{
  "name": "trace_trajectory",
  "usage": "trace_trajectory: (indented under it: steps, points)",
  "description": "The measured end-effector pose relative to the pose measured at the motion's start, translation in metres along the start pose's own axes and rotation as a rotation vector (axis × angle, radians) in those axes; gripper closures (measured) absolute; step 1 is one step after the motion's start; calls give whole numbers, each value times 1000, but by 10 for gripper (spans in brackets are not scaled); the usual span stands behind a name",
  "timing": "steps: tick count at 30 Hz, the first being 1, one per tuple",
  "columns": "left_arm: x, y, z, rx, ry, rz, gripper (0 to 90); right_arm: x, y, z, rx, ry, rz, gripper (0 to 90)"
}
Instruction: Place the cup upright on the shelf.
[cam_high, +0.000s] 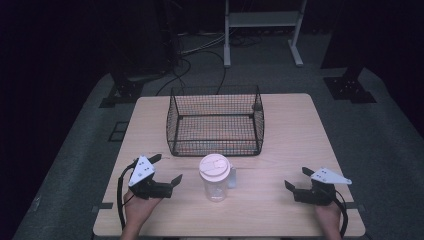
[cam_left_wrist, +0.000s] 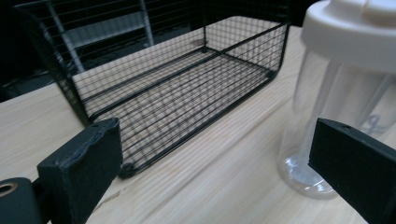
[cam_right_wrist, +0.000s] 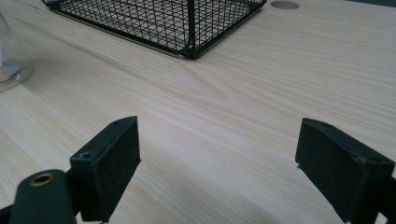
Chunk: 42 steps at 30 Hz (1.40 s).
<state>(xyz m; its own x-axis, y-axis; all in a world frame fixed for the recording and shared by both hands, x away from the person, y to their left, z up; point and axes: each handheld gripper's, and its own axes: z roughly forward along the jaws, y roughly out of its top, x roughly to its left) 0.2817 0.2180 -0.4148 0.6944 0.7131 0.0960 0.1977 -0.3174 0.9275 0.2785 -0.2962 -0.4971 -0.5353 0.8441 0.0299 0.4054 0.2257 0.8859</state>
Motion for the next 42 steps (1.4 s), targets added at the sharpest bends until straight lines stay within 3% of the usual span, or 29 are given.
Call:
trace_trajectory:
  steps: [11, 21, 26, 42]
  points:
    - [-7, 19, -4, -21, -44, 26, 20, 0, 0, 0, 0, 1, -2, 129]
    - [-3, 37, -13, -34, -67, 37, 20, 0, 0, 0, 0, 1, -1, 129]
    - [-4, 54, -17, -48, -108, 51, 20, 0, 0, 0, 0, 1, 0, 129]
    - [-25, 79, -22, -77, -215, 89, 20, 0, 0, 0, 2, 2, -2, 129]
